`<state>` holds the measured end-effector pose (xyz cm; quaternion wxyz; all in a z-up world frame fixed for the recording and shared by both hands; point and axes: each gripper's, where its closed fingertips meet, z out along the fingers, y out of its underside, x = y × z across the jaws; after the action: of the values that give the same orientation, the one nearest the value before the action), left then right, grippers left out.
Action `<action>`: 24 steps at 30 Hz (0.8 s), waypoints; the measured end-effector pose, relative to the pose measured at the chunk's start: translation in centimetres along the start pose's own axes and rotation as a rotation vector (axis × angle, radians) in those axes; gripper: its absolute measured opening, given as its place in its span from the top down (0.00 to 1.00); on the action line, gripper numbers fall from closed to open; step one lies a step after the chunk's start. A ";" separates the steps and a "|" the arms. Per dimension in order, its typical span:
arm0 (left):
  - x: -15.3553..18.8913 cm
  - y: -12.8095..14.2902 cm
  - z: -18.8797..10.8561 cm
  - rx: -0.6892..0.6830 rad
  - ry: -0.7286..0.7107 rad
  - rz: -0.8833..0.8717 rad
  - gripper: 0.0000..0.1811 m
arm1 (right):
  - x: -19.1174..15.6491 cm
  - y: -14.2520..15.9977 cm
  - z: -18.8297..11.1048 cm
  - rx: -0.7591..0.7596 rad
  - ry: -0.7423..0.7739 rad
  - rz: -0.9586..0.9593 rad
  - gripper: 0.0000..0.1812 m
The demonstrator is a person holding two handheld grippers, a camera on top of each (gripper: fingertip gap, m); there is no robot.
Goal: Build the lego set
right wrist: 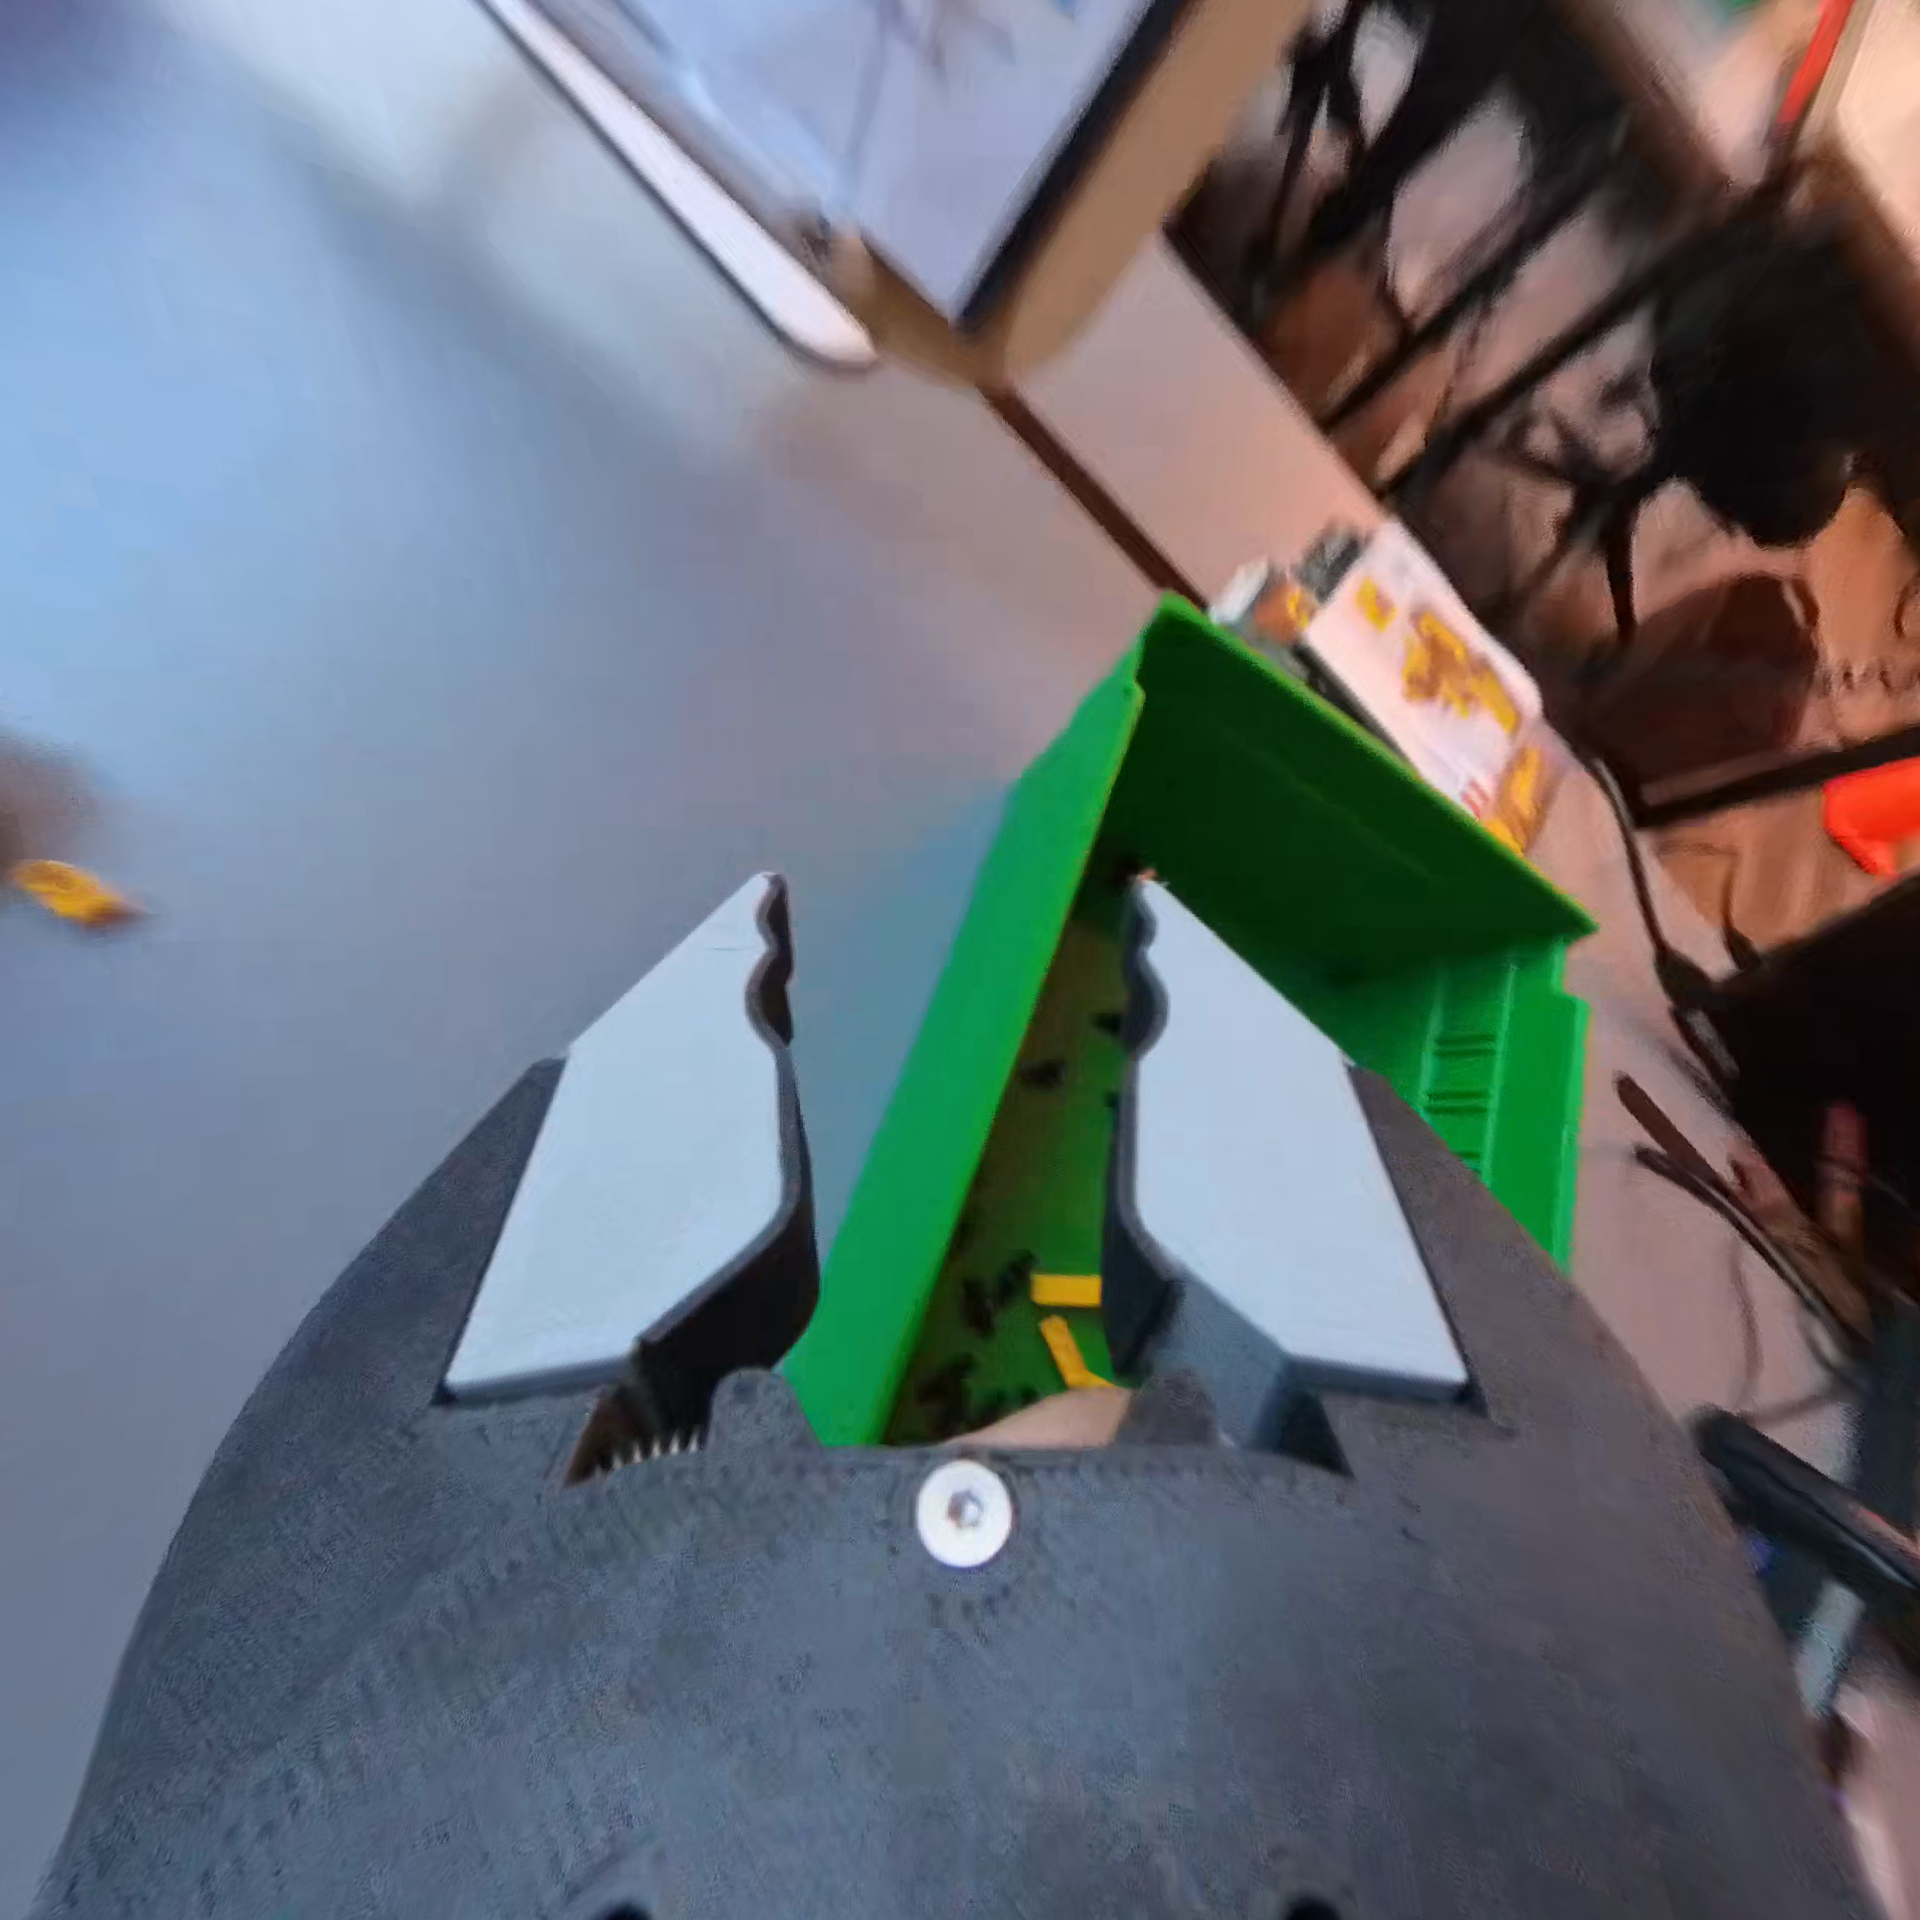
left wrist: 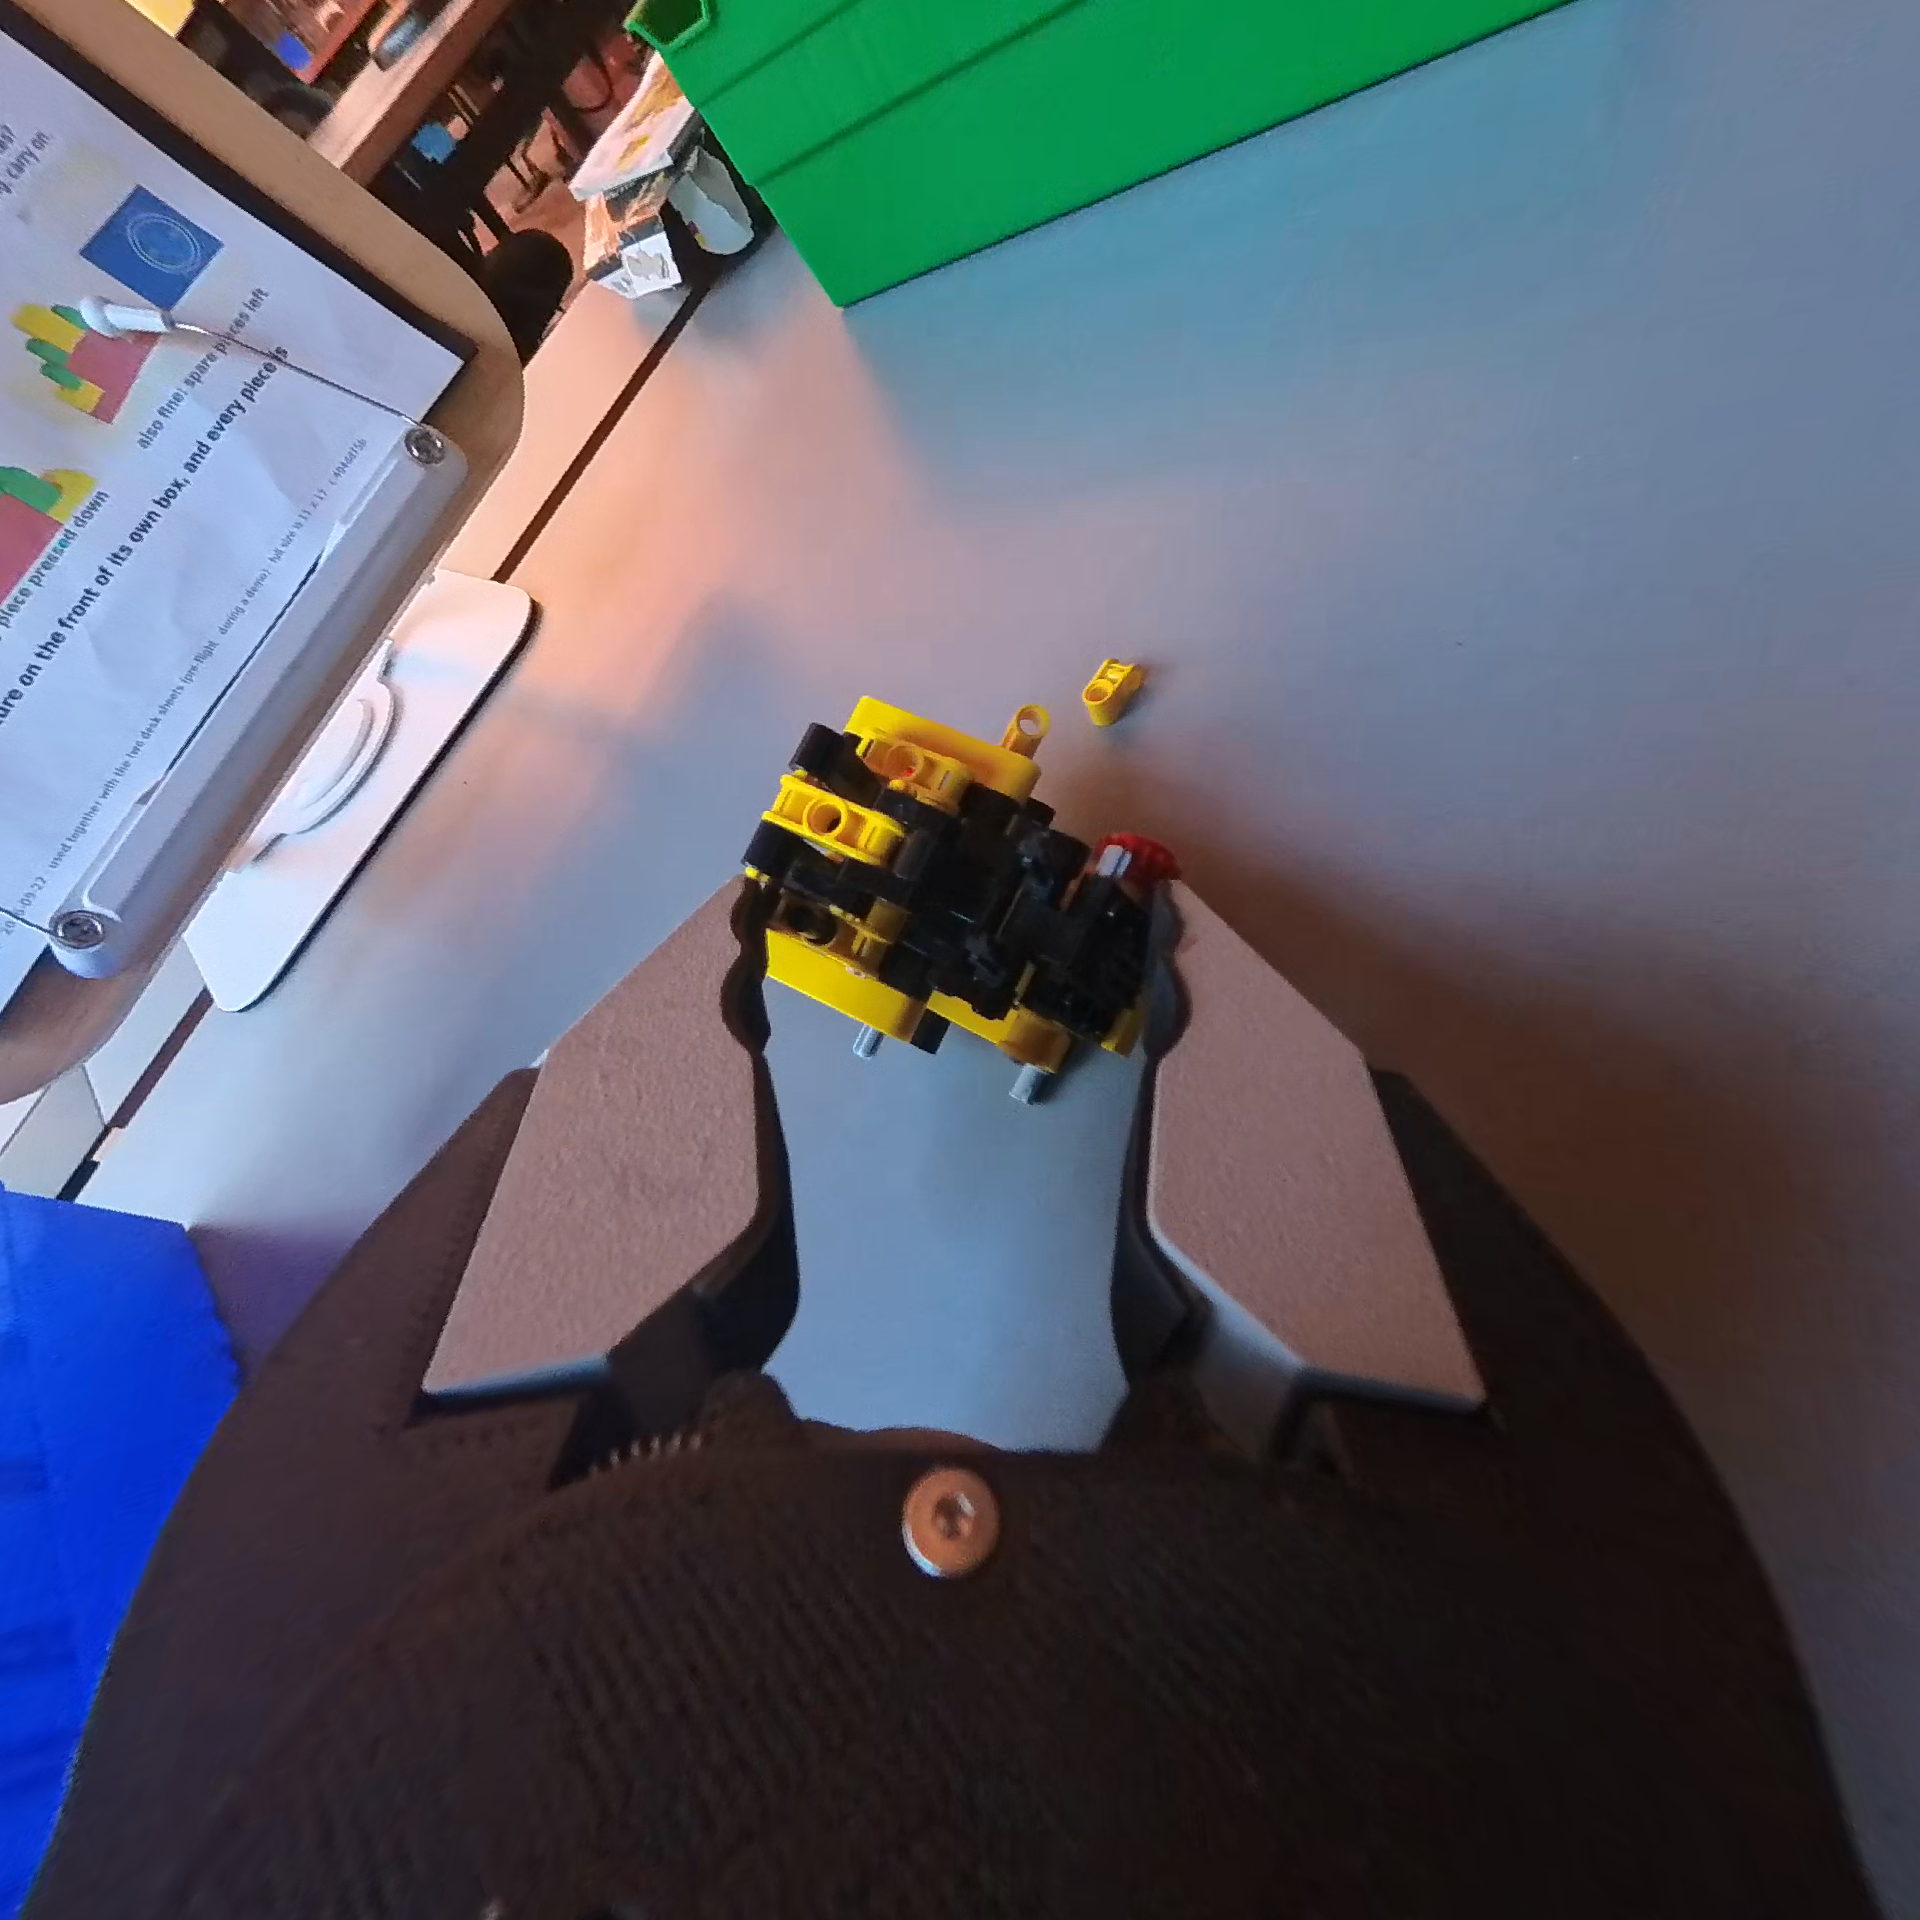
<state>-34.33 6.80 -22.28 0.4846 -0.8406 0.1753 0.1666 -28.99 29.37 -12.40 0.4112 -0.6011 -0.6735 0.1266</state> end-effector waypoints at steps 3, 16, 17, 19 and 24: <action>-0.1 0.1 -0.2 0.000 -0.010 0.008 0.61 | 2.0 3.1 4.8 -0.301 0.071 -0.134 0.78; -0.2 0.9 -0.6 -0.026 0.005 -0.013 0.59 | -0.2 0.5 4.0 -0.175 0.275 -0.210 0.76; -0.2 1.0 -0.8 -0.025 0.017 -0.020 0.59 | -3.9 -0.3 3.9 -0.077 0.132 -0.180 0.77; -0.1 1.2 -0.9 -0.027 0.046 -0.044 0.59 | -12.8 -1.4 3.1 0.074 -0.247 -0.120 0.76; -0.3 1.3 -1.1 -0.025 0.072 -0.096 0.60 | -24.1 -2.2 1.0 0.202 -0.673 -0.110 0.80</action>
<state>-35.08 5.32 -22.58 0.4751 -0.8594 0.1502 0.1149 -32.74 7.16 -21.26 0.2300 -0.4447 -0.7866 0.3612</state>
